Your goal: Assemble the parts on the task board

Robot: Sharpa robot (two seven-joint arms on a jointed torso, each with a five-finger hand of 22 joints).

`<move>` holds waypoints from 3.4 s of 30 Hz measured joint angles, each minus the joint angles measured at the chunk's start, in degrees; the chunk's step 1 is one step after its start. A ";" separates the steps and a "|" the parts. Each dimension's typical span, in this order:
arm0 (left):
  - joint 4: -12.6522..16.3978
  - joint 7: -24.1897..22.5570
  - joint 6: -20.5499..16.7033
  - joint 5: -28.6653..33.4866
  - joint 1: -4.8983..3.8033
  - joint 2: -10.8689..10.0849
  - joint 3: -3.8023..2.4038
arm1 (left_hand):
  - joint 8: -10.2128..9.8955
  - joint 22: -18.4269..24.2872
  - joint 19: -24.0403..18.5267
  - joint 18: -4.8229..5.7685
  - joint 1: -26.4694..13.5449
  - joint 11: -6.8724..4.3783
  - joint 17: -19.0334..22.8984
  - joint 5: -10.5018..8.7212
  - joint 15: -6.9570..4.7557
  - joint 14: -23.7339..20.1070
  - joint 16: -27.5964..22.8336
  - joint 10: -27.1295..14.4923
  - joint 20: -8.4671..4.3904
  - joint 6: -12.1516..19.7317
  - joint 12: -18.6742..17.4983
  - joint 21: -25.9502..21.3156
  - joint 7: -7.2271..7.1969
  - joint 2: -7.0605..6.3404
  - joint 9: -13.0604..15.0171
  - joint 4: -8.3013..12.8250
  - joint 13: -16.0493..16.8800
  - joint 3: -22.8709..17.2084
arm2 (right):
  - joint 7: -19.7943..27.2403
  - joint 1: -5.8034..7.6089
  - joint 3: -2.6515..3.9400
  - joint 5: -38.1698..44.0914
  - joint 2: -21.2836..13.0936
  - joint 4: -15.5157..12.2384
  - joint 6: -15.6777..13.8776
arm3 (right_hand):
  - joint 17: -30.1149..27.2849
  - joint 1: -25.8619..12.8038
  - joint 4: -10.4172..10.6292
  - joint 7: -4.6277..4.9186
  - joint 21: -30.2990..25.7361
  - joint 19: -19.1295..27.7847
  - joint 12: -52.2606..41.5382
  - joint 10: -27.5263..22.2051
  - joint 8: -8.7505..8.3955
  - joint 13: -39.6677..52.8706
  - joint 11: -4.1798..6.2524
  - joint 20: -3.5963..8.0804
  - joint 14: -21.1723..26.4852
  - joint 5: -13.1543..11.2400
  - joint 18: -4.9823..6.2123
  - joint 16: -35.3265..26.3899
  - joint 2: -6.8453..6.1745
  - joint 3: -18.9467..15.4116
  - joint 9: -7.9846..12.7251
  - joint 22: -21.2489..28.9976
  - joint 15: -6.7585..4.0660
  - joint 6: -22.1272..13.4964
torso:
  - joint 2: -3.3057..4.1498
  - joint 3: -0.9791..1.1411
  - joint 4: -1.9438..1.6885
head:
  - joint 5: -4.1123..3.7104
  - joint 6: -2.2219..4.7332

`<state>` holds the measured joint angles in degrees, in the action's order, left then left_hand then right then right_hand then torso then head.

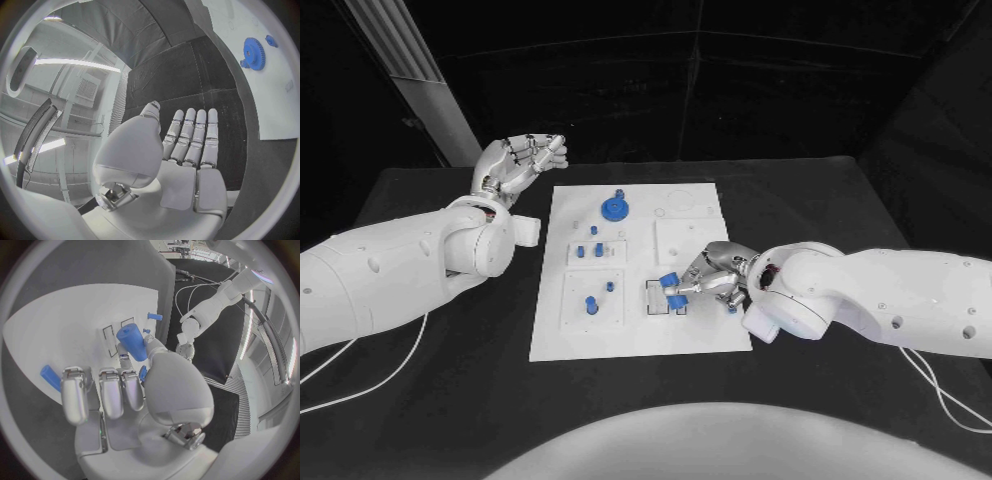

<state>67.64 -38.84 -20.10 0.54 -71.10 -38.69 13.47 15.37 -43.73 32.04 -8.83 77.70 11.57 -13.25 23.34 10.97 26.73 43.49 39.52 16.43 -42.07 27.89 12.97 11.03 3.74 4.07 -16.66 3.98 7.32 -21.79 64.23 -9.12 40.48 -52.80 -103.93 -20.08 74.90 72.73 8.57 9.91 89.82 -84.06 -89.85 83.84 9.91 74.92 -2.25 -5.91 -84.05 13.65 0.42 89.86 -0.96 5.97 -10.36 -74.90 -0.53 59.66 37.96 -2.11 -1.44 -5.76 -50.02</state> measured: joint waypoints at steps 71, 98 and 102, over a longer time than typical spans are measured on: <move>0.15 0.00 0.15 0.00 0.09 -0.24 0.00 | -0.04 0.03 0.00 0.00 0.00 0.00 0.26 0.23 0.00 0.00 0.22 0.00 0.00 0.43 0.32 0.00 -0.01 0.00 -0.05 0.00 -0.03 0.00 | -6.83 -0.02 -0.03 2.10 4.26 2.31 0.04 | 0.01 -4.60 5.35 -4.44 0.00 0.00 0.00 -0.01 -1.80 0.00 0.00 0.41 0.00 -10.49 0.00 0.00 0.25 -8.77 -0.99 0.00 -0.42 6.60 | 0.00 -0.01 0.02 | 0.19 0.02; 0.11 0.00 0.25 0.00 0.10 -0.18 0.00 | 0.23 0.08 0.00 0.00 0.00 0.21 0.38 0.22 0.00 0.00 0.45 -0.21 0.00 0.42 0.32 0.00 0.00 0.00 -0.04 0.00 -0.02 0.00 | -7.57 -0.02 -0.02 3.65 4.54 2.26 -0.07 | 0.01 -6.40 8.16 -4.42 0.00 -0.01 0.00 0.13 -1.95 0.00 0.14 0.81 0.00 -10.68 0.00 0.00 -1.45 -13.45 -1.89 0.00 -0.83 6.62 | 0.04 -0.02 0.05 | 0.23 0.02; 0.11 0.00 0.27 0.00 0.11 -0.17 0.00 | 0.23 0.08 0.00 0.00 0.22 0.21 0.37 0.22 0.00 0.00 0.44 -0.21 0.00 0.42 0.32 0.00 0.00 0.22 -0.04 -0.16 -0.02 0.16 | -7.57 -0.02 -0.02 3.71 4.54 2.26 -0.08 | 0.01 -7.26 8.22 -4.42 0.00 -0.01 0.00 0.20 -1.95 0.00 0.21 0.81 0.00 -10.68 0.00 0.00 -2.31 -14.30 -2.11 0.00 -0.83 6.62 | 0.03 -0.01 0.06 | 0.20 0.02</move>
<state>67.75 -38.84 -19.83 0.54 -71.00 -38.86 13.47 15.60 -43.66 32.04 -8.83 77.92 11.79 -12.87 23.55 10.97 26.73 43.94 39.31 16.43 -41.65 28.21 12.97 11.02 3.95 4.04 -16.83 3.95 7.47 -29.36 64.21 -9.14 44.20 -48.26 -101.67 -20.17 74.91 65.47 16.78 5.49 89.82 -84.07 -89.85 84.04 7.97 74.92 -2.04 -5.10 -84.05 2.98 0.42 89.86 -3.27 -8.33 -12.47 -74.90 -1.35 66.28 37.99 -2.12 -1.38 -5.56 -49.99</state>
